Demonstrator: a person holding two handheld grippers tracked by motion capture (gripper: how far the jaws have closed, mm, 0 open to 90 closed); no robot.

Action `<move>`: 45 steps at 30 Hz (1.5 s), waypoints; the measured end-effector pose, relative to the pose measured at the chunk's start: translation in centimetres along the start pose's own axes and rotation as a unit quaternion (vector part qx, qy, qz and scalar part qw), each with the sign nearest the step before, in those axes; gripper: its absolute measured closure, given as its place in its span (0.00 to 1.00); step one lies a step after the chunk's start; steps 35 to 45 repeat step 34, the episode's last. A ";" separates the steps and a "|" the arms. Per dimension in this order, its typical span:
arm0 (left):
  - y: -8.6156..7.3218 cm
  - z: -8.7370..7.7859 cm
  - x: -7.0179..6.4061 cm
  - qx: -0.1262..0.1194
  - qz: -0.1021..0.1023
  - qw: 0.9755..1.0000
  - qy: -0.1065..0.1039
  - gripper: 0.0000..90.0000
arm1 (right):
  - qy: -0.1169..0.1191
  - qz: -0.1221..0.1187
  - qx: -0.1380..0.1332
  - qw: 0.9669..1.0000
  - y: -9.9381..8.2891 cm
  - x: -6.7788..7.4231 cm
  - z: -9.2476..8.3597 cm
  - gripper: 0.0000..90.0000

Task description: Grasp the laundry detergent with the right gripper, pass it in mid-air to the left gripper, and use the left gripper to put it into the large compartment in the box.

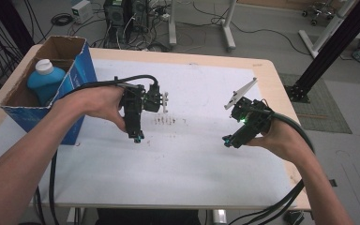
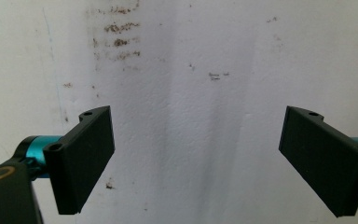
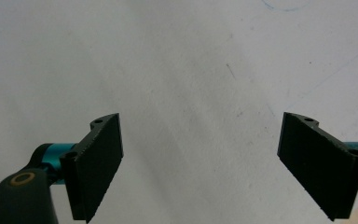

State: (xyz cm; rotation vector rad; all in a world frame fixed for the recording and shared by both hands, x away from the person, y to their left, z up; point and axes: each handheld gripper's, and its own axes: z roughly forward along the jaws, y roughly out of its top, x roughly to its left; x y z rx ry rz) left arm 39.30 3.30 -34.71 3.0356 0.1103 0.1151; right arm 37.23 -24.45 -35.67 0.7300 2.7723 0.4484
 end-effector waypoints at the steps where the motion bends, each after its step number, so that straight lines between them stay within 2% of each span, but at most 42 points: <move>1: 0.0 0.0 0.0 0.000 0.000 1.000 0.001 0.12 | 0.000 0.001 0.000 1.000 0.0 0.0 0.0 0.15; 12: 0.2 0.2 -0.2 0.006 0.009 1.000 0.003 0.12 | -0.002 -0.004 0.002 1.000 0.1 0.2 0.0 0.15; 30: -0.1 0.0 -0.3 0.005 -0.005 1.000 0.009 0.12 | -0.005 -0.006 -0.004 1.000 0.2 0.3 -0.3 0.15; 45: -0.1 -0.1 -0.3 0.002 -0.005 1.000 0.009 0.12 | -0.005 -0.006 -0.004 1.000 0.1 0.3 -0.4 0.15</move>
